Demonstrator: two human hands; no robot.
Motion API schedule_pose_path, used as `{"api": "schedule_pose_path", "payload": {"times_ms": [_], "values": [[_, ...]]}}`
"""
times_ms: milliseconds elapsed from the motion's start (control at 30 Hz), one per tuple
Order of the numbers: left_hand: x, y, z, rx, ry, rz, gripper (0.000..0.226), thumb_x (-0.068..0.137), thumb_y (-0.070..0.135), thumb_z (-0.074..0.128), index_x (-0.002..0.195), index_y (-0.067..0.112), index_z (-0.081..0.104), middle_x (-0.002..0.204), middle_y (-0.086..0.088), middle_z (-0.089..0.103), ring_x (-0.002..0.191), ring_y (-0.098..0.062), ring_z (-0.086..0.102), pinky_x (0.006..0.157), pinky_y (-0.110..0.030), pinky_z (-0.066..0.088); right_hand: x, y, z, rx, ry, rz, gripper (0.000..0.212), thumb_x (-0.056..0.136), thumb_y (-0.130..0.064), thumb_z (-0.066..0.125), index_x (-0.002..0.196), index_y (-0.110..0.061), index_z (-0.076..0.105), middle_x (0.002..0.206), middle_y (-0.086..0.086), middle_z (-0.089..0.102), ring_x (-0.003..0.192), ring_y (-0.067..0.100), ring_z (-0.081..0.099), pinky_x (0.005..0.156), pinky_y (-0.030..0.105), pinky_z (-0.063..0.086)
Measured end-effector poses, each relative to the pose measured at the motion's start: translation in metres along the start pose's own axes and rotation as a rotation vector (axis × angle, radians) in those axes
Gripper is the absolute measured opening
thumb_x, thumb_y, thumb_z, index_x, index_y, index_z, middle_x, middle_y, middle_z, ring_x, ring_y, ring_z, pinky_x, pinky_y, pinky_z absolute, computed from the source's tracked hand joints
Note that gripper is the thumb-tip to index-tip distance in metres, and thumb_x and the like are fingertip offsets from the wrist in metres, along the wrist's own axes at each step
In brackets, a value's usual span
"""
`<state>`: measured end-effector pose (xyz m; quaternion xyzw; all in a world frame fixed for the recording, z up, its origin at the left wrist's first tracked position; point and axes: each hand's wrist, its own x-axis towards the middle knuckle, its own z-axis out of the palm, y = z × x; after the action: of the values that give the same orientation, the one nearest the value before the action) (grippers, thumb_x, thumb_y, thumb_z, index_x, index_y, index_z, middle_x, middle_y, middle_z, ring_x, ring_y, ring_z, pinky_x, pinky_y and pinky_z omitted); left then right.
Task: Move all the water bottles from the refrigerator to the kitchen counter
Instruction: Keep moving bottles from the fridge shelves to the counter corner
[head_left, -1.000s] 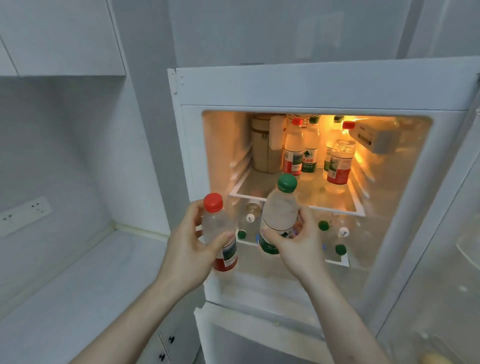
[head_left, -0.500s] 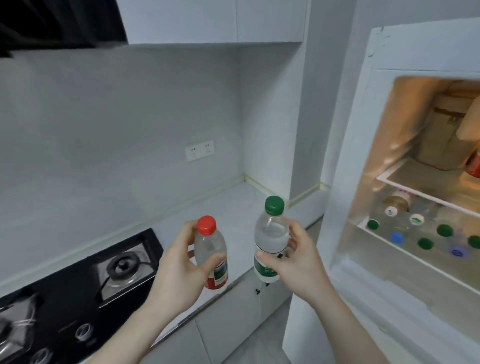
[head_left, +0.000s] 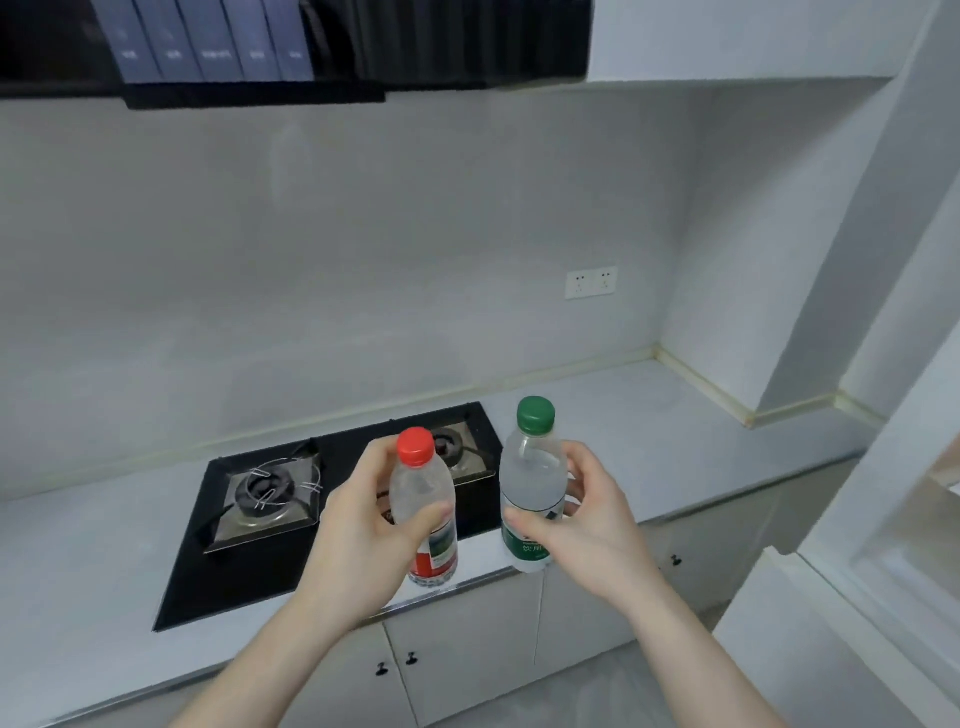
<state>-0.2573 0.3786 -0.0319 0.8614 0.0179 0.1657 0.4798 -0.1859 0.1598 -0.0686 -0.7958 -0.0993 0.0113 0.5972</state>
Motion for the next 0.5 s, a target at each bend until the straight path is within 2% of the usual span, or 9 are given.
{"api": "schedule_pose_path", "payload": {"times_ms": [100, 200, 367, 500], "values": [[-0.031, -0.018, -0.042, 0.014, 0.056, -0.025, 0.051, 0.084, 0.019, 0.083, 0.118, 0.043, 0.055, 0.113, 0.029, 0.068, 0.108, 0.005, 0.064, 0.087, -0.014, 0.048, -0.018, -0.013, 0.047, -0.008, -0.073, -0.036, 0.063, 0.071, -0.025, 0.094, 0.116, -0.047, 0.057, 0.113, -0.030, 0.067, 0.109, -0.009, 0.062, 0.091, 0.015, 0.048], [-0.057, -0.040, -0.077, 0.030, 0.110, -0.066, 0.053, 0.083, 0.020, 0.084, 0.118, 0.047, 0.054, 0.112, 0.031, 0.067, 0.107, 0.006, 0.064, 0.087, -0.015, 0.050, -0.031, -0.022, 0.091, -0.022, -0.140, -0.060, 0.066, 0.069, -0.031, 0.094, 0.119, -0.049, 0.056, 0.118, -0.029, 0.067, 0.114, -0.005, 0.062, 0.096, 0.022, 0.050], [-0.091, -0.073, -0.130, 0.029, 0.198, -0.175, 0.054, 0.083, 0.018, 0.084, 0.118, 0.047, 0.055, 0.112, 0.030, 0.068, 0.106, 0.004, 0.066, 0.094, -0.028, 0.054, -0.040, -0.039, 0.158, -0.039, -0.272, -0.101, 0.066, 0.070, -0.030, 0.095, 0.120, -0.046, 0.056, 0.120, -0.027, 0.067, 0.115, -0.008, 0.060, 0.096, 0.018, 0.050], [-0.114, -0.102, -0.175, 0.045, 0.322, -0.252, 0.053, 0.083, 0.021, 0.084, 0.118, 0.047, 0.054, 0.111, 0.030, 0.068, 0.107, 0.005, 0.063, 0.096, -0.032, 0.054, -0.034, -0.057, 0.223, -0.038, -0.407, -0.145, 0.066, 0.071, -0.030, 0.095, 0.121, -0.047, 0.055, 0.123, -0.024, 0.066, 0.119, -0.003, 0.060, 0.100, 0.025, 0.052]]}}
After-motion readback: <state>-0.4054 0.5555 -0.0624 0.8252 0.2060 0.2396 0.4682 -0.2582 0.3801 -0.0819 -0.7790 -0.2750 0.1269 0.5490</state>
